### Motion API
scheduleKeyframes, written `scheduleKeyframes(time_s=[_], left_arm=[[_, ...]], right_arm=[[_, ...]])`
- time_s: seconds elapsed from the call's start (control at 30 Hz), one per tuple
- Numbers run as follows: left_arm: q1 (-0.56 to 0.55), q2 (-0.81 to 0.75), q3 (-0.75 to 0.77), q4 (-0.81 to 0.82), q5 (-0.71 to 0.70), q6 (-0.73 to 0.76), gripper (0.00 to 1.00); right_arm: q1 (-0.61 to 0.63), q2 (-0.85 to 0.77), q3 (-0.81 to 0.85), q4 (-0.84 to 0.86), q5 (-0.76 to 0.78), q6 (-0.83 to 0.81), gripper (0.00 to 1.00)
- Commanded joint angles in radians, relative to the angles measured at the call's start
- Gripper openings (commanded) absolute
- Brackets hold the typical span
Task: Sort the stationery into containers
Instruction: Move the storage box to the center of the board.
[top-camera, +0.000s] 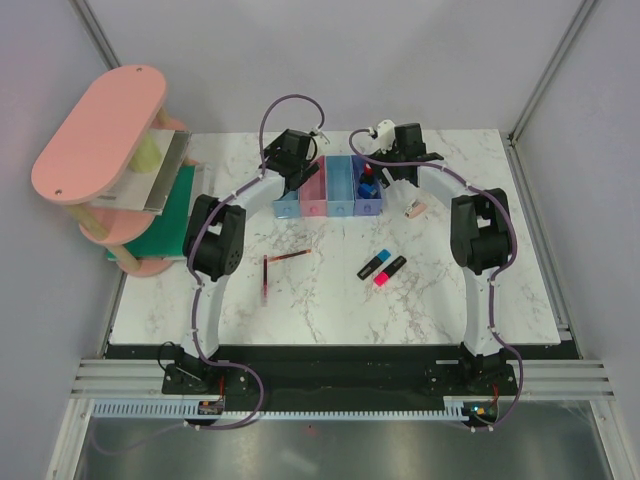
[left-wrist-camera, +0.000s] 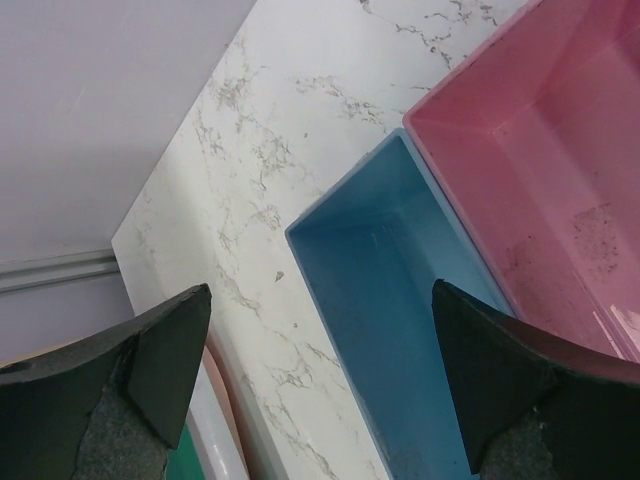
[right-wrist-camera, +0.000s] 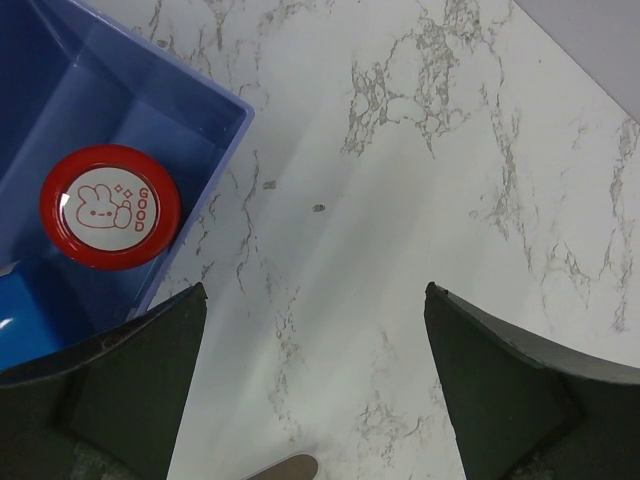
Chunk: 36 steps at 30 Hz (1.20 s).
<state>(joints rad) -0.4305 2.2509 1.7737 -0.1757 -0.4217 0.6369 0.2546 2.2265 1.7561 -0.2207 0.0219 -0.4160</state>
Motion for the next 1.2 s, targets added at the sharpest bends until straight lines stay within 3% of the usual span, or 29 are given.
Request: scheduleKeyframes(time_s=[0.0, 0.5, 0.77, 1.17], left_arm=[[-0.100, 0.122, -0.051, -0.156, 0.147, 0.026, 1.00], [-0.145, 0.142, -0.074, -0.183, 0.113, 0.030, 1.00], [-0.152, 0.105, -0.048, -0.205, 0.190, -0.028, 1.00], [-0.177, 0.121, -0.023, -0.215, 0.196, -0.057, 1.00]], right_arm=[[0.035, -0.033, -0.023, -0.014, -0.082, 0.017, 0.98], [0.032, -0.051, -0.018, -0.025, -0.076, 0.006, 0.98], [0.021, -0.071, -0.026, -0.032, -0.066, 0.000, 0.98], [-0.052, -0.142, -0.024, -0.048, -0.045, 0.002, 0.98]])
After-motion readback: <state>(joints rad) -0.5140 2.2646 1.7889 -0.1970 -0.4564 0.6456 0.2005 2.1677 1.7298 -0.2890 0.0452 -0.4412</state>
